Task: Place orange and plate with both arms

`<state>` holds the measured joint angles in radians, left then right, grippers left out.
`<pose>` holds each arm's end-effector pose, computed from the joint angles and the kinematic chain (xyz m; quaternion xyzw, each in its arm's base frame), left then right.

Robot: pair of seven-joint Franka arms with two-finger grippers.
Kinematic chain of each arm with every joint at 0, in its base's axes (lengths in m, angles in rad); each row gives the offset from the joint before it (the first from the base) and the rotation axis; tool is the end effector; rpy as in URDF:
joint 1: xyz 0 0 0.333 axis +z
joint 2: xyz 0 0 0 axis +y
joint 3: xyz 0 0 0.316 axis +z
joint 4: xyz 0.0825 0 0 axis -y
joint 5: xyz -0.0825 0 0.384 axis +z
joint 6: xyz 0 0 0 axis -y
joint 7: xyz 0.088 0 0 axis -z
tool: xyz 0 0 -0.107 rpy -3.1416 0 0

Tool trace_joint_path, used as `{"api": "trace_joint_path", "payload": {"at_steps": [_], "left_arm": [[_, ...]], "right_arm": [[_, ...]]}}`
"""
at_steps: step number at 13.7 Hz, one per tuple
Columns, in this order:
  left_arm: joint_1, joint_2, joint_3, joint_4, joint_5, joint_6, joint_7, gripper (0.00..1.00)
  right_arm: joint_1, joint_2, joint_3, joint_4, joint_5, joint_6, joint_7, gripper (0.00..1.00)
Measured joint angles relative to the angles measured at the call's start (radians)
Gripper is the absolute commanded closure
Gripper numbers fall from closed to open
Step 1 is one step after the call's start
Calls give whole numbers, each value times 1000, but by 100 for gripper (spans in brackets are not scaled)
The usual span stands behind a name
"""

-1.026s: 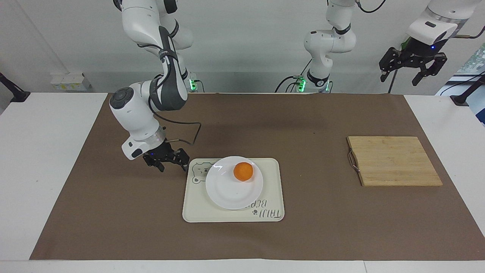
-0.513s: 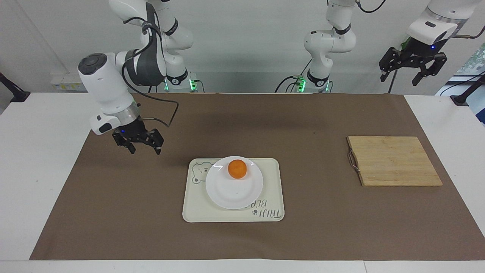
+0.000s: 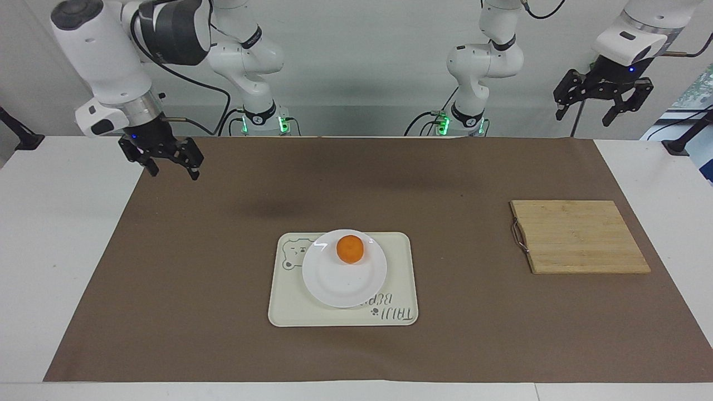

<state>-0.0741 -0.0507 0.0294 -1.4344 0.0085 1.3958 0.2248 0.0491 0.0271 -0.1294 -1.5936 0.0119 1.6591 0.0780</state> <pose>0.5172 -0.0216 0.6993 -0.9910 0.1336 -0.0057 0.0040 0.5690 -0.0436 0.6065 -0.9966 0.0794 -0.0193 0.0042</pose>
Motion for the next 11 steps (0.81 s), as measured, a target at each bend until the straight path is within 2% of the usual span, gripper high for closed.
{"api": "trace_joint_path", "payload": {"at_steps": [2,5,11], "left_arm": [[0,0,0,0,0,0,0,0],[0,0,0,0,0,0,0,0],[0,0,0,0,0,1,0,0]], "right_arm": [[-1,-8,-17,51,0,-82,0,0],[-2,-47,-22,73,-1,-150,0,0],[4,-100,-21,14,-13,-167,-26,0]]}}
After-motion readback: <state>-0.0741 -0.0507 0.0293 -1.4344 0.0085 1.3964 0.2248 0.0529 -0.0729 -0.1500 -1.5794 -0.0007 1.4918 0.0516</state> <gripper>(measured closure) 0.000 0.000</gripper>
